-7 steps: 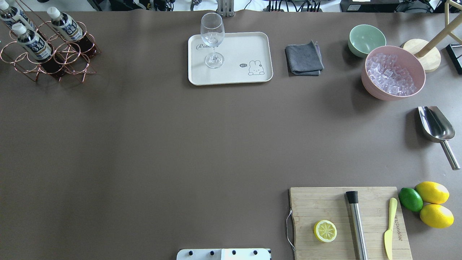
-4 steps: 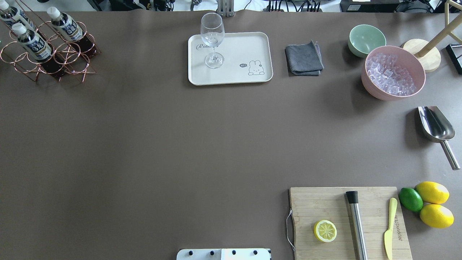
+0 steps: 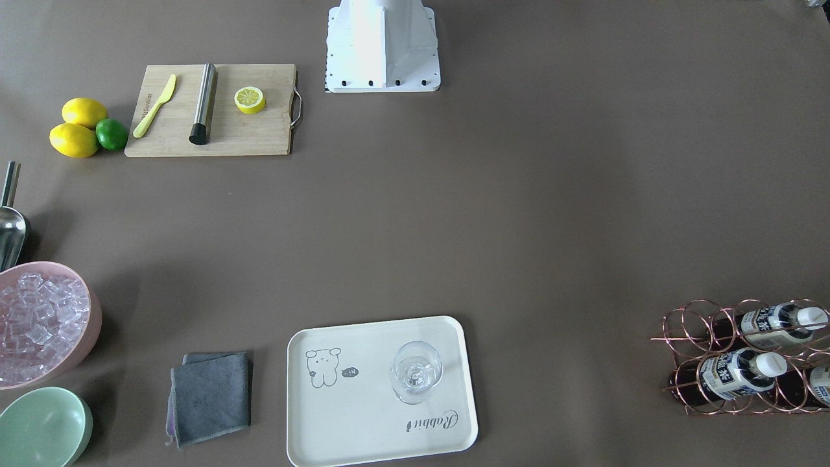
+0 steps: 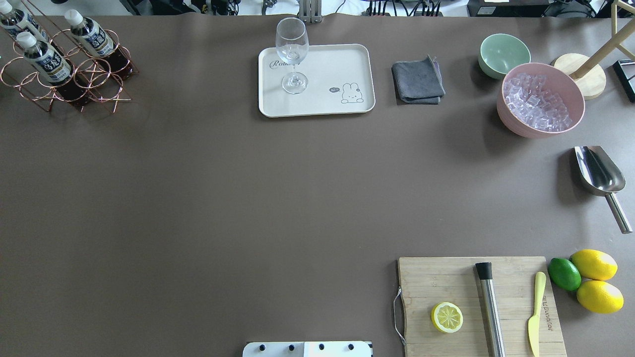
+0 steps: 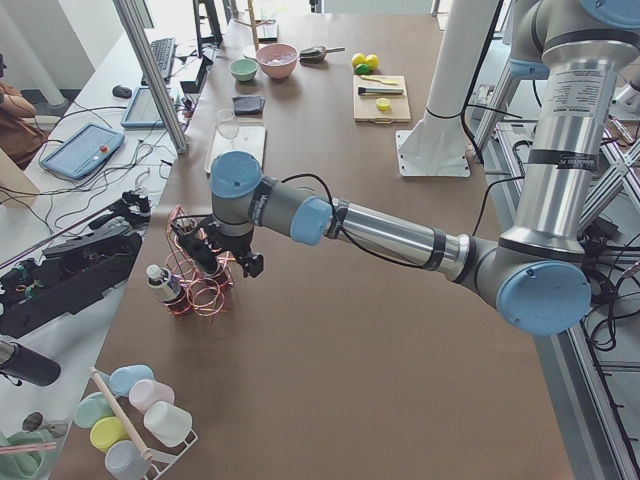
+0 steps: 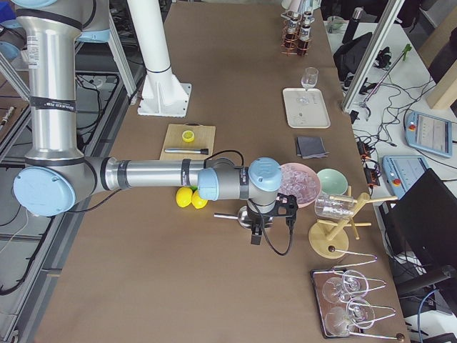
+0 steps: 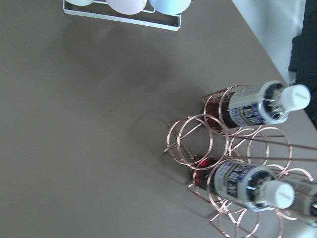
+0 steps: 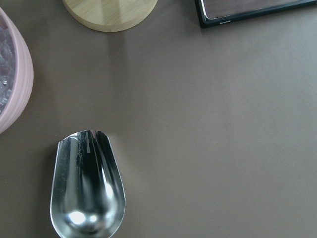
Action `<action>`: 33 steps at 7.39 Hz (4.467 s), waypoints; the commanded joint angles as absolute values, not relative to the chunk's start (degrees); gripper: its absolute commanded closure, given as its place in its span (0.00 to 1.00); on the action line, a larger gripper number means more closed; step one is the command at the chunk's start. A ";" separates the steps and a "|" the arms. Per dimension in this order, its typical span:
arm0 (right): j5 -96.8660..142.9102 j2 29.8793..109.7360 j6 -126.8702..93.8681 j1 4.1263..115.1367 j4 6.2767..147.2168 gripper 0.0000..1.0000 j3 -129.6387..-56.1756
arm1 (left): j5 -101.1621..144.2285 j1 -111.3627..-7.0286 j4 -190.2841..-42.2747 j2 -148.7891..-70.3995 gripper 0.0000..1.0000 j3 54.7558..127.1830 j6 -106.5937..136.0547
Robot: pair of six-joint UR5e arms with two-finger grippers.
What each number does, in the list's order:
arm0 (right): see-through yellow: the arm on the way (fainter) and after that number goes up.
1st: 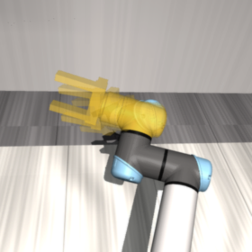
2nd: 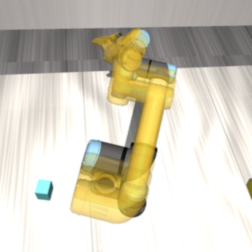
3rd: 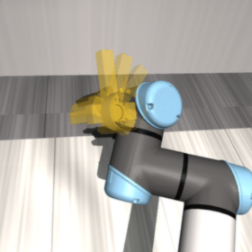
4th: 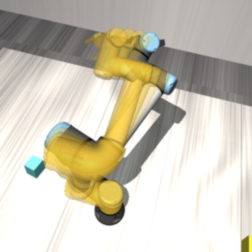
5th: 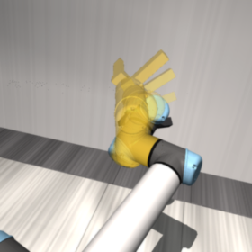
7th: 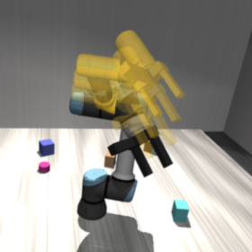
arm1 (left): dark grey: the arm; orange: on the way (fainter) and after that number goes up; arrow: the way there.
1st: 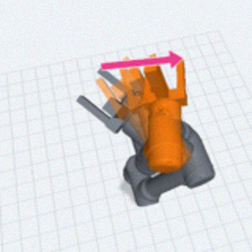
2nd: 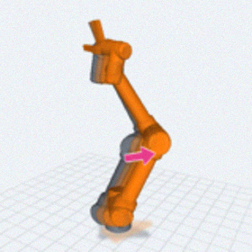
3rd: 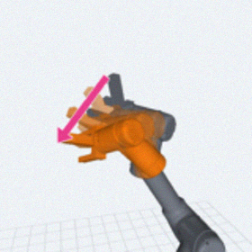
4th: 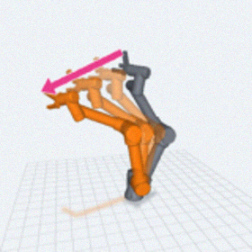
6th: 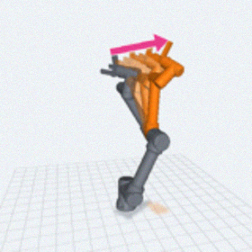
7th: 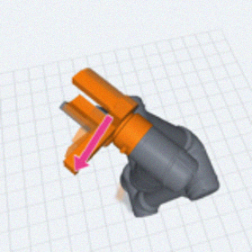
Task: Take tea from basket to plate
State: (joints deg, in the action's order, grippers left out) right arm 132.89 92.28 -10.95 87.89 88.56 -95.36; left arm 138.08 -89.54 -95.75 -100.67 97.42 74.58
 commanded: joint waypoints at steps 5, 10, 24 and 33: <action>132.80 92.55 -11.16 87.89 88.59 0.00 -95.27 | 134.68 -85.44 -107.57 -118.55 0.02 77.88 112.37; 132.98 92.55 -11.16 87.89 88.59 0.00 -95.01 | 129.99 -80.51 -108.90 -118.66 0.03 78.22 118.65; 132.89 92.46 -10.99 87.89 88.33 0.00 -95.36 | 130.52 -82.96 -108.20 -117.33 1.00 81.82 115.94; 132.89 92.46 -10.72 87.89 88.24 0.00 -95.45 | 122.19 -60.24 -63.58 -125.73 1.00 120.67 137.59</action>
